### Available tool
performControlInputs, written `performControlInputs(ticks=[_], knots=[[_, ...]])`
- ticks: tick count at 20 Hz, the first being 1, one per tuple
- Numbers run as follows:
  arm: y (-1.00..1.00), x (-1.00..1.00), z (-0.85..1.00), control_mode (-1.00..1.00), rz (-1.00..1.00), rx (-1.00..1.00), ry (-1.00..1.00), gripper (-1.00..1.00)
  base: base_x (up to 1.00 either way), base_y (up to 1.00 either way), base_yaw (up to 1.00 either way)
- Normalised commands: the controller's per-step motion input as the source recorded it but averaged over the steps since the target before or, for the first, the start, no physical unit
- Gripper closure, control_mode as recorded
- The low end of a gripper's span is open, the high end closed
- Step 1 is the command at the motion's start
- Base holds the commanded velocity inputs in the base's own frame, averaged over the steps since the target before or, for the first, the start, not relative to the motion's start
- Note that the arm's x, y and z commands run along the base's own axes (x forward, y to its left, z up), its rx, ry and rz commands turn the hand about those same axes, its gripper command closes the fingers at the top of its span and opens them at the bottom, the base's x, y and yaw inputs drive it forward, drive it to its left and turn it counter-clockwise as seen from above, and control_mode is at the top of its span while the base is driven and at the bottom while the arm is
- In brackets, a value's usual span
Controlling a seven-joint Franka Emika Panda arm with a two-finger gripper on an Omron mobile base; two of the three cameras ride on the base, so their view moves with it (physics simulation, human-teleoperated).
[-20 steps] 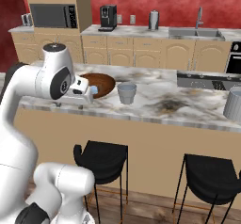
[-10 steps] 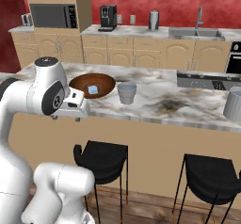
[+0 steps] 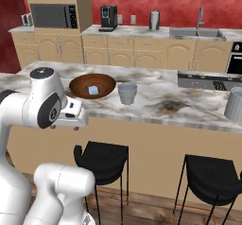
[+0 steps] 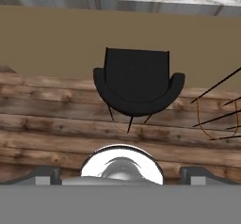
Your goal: There are four ice cubes in the ice bowl. Place two ice cubes in each glass of water.
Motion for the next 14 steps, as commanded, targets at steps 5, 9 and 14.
performControlInputs(ticks=[5,9,14], knots=[[0.00,0.00,0.00,1.00,0.00,0.00,0.00,-1.00,-0.01,-0.15,-0.01],[0.00,0.00,0.00,1.00,0.00,0.00,0.00,-1.00,0.00,-0.34,-0.01],[0.00,0.00,0.00,1.00,0.00,0.00,0.00,-1.00,0.00,-0.38,-0.01]])
